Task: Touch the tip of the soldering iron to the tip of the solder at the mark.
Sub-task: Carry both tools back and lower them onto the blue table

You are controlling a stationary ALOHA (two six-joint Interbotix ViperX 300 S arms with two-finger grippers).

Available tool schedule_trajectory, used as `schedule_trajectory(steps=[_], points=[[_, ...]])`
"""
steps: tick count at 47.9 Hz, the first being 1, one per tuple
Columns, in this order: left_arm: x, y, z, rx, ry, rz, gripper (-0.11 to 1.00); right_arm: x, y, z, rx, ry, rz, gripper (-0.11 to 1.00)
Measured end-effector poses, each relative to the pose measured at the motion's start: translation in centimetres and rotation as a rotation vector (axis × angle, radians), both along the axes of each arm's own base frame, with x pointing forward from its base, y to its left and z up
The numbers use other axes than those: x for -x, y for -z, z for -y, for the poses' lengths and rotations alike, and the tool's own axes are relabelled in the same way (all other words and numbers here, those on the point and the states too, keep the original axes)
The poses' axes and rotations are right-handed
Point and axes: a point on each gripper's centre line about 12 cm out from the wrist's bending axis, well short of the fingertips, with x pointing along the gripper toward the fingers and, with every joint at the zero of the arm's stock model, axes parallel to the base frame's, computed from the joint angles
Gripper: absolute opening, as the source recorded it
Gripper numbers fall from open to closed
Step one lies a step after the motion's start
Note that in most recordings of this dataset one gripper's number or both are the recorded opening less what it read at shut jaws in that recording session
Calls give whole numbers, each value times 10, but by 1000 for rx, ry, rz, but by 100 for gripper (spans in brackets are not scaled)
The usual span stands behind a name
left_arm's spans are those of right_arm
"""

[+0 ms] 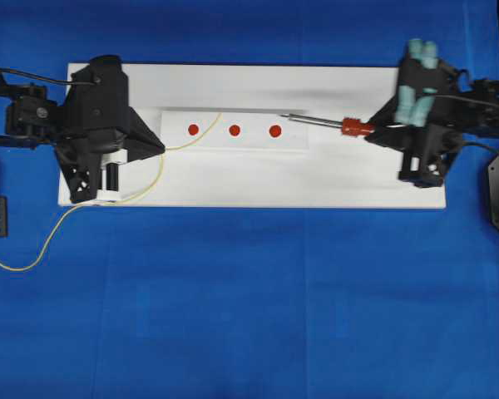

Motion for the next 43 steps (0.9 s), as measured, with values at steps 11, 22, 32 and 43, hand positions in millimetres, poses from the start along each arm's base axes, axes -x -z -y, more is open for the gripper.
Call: schedule_trajectory(steps=[11,22,32,43], points=[[11,-3,0,-2,-1,40,2,28,-15,-6,23,0,103,6],[14,-5,1,-1,-2,55,2,31,-13,-7,18,5,123,6],[13,-5,23,32,51,62,2,22,-18,-28,-34,-54,191,6],[23,1,80,140,190,117,2,9,-23,-81,-82,-257,286,6]])
